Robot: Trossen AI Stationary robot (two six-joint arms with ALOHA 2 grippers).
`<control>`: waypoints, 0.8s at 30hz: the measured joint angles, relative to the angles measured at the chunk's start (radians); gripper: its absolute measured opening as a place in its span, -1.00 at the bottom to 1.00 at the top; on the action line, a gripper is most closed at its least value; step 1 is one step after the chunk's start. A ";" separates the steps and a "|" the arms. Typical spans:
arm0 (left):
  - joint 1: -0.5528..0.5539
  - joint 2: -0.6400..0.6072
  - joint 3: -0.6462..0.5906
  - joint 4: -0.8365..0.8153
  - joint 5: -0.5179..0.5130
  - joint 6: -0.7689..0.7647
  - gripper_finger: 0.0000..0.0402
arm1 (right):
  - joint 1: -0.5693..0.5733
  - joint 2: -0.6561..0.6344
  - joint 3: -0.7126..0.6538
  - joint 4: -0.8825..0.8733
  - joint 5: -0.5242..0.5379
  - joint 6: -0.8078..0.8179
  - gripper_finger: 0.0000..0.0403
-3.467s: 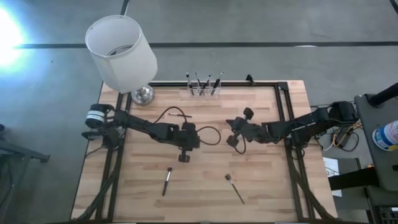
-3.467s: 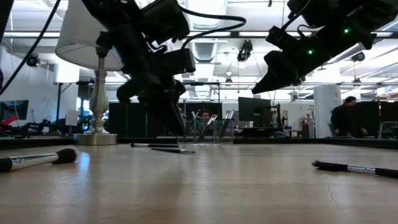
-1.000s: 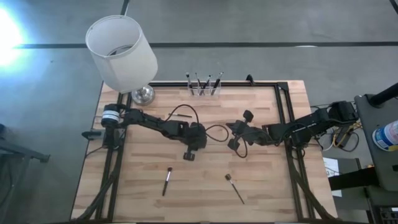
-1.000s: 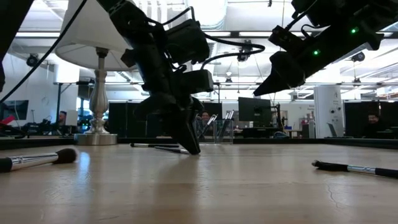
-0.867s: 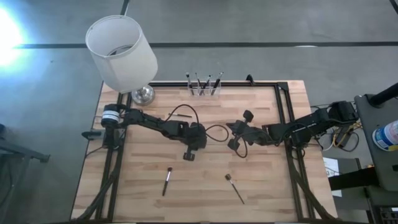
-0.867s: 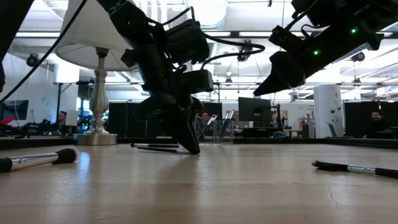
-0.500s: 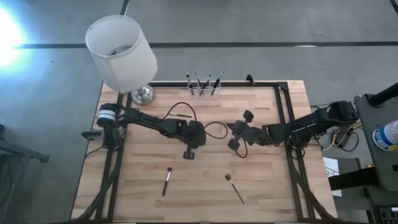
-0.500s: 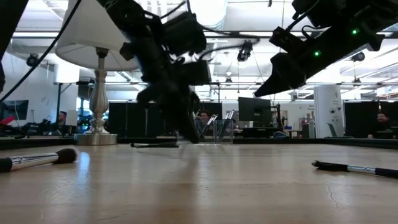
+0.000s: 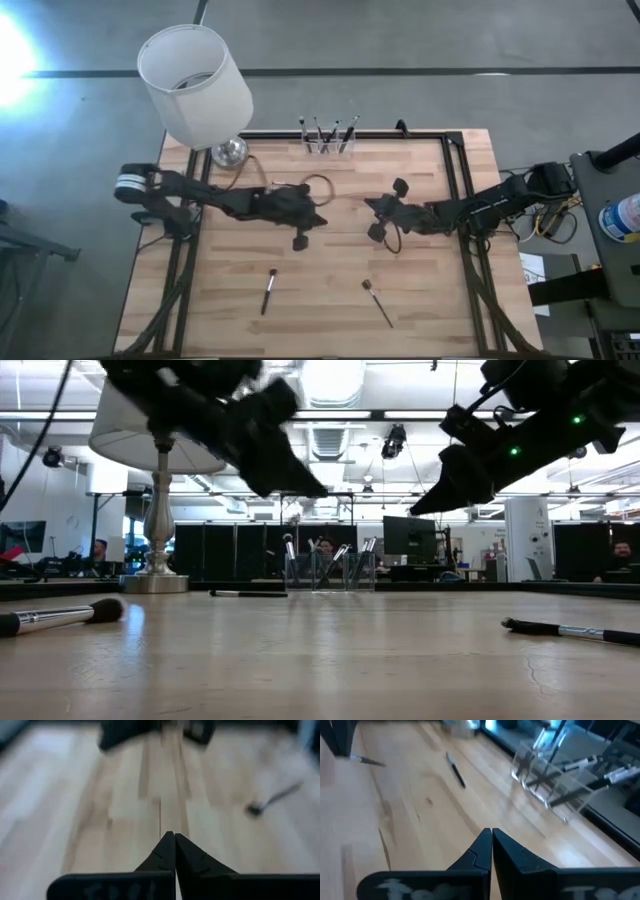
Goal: Put items in baskets/containers
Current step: Put the eyeshadow brush into the transparent organizer
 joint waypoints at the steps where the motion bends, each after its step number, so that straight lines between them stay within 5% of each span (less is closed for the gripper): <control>1: -0.002 -0.032 -0.044 0.070 0.000 -0.009 -1.00 | 0.000 0.001 -0.015 0.046 -0.012 -0.010 -0.96; 7: -0.004 -0.208 -0.296 0.437 -0.030 -0.057 -1.00 | -0.001 0.081 -0.099 0.517 -0.213 -0.087 -0.96; 11: -0.004 -0.274 -0.411 0.643 -0.141 -0.035 -1.00 | -0.001 0.174 -0.101 0.732 -0.259 -0.145 -0.96; 15: 0.007 -0.280 -0.447 0.792 -0.266 0.042 -1.00 | -0.010 0.231 -0.057 0.742 -0.255 -0.177 -0.96; 24: 0.100 -0.128 -0.314 0.911 -0.286 0.086 -1.00 | -0.009 0.259 -0.021 0.733 -0.255 -0.210 -0.96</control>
